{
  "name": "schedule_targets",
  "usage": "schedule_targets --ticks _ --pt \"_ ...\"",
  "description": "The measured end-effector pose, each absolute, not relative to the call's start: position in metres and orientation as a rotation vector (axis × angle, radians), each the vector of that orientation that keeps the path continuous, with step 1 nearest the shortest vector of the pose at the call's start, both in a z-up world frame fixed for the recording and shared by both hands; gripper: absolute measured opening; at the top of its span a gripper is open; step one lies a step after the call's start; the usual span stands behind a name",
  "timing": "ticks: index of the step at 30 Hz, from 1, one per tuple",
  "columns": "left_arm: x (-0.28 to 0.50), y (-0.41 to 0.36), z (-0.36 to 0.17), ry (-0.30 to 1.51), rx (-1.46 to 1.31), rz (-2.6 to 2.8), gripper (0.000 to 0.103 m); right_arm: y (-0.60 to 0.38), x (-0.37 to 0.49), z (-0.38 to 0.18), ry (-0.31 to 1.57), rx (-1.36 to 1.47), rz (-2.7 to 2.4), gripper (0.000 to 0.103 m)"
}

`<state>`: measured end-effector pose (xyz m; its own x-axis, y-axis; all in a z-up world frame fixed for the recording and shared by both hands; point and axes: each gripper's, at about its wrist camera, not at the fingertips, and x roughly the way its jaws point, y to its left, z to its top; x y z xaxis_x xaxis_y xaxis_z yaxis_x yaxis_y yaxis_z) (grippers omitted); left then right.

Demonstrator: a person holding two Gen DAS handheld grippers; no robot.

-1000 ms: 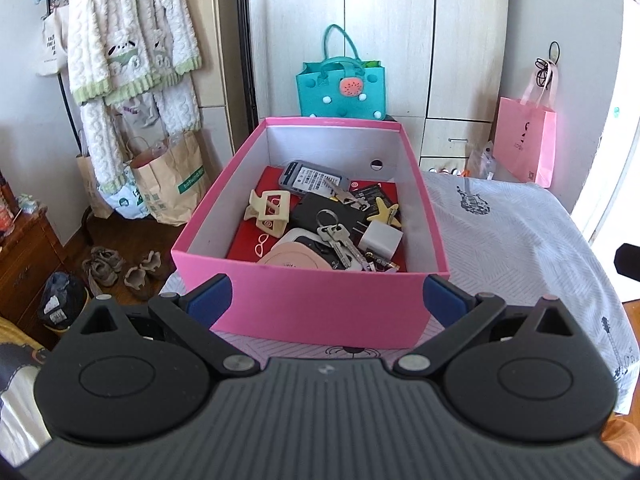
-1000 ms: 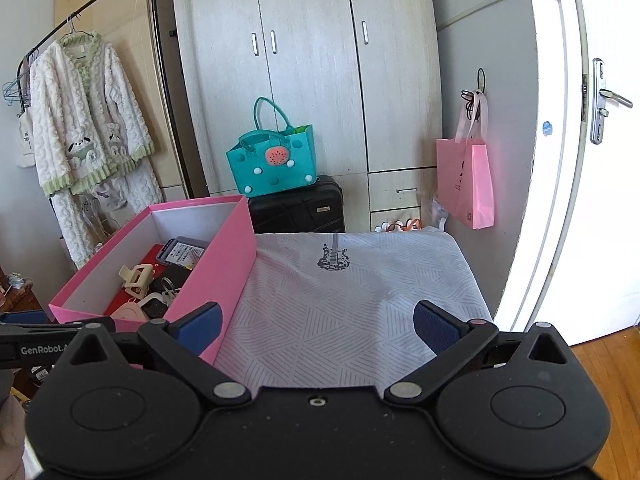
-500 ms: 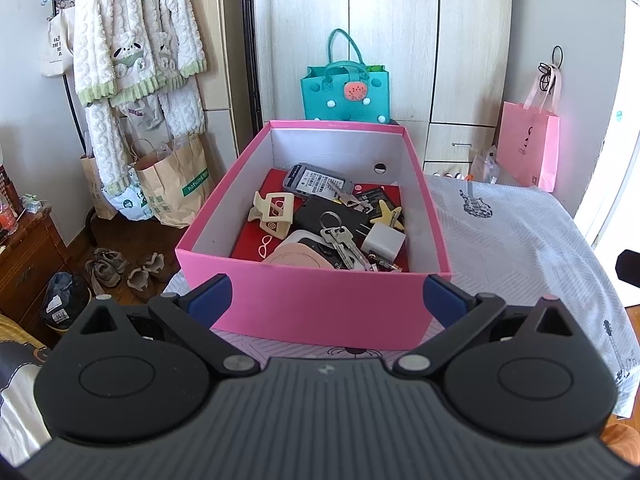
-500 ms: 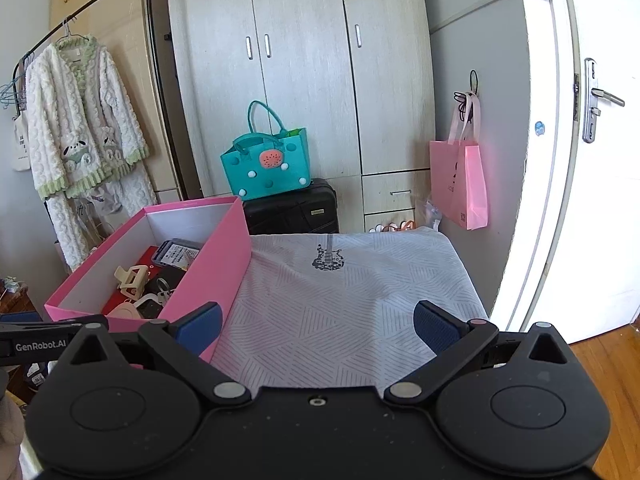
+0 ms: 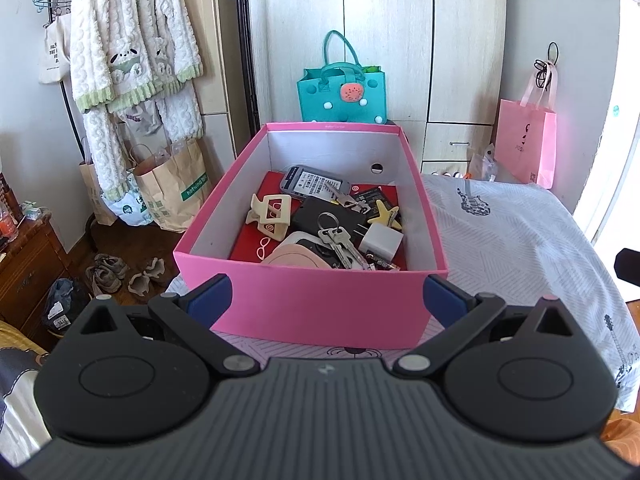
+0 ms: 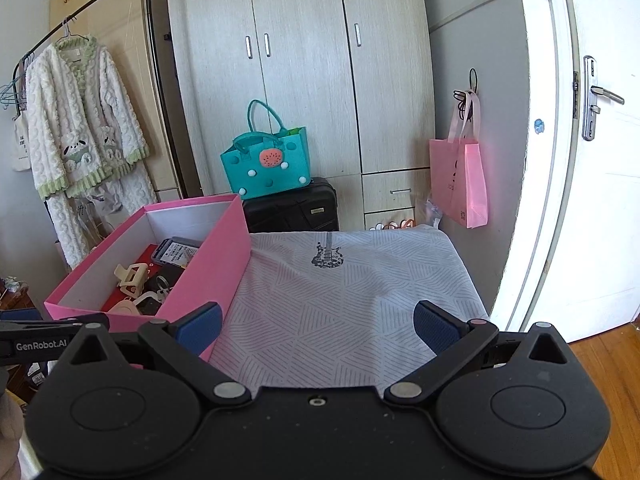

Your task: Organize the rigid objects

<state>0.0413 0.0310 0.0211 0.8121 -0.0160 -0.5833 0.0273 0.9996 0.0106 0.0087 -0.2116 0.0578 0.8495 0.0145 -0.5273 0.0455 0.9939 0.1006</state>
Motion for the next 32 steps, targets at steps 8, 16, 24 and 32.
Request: schedule_targets --ticks 8,16,24,32 --pt "0.039 0.031 0.019 0.629 0.007 -0.031 0.103 -0.217 0.006 0.055 0.559 0.116 -0.029 0.103" --pt "0.034 0.024 0.016 0.625 0.009 -0.048 0.103 -0.224 0.004 0.049 0.571 0.119 -0.051 0.103" --pt "0.036 0.019 0.015 0.635 0.015 -0.061 0.103 -0.228 0.001 0.048 0.576 0.125 -0.06 0.103" --pt "0.035 0.019 0.015 0.628 0.027 -0.05 0.103 -0.229 0.003 0.048 0.58 0.124 -0.06 0.103"
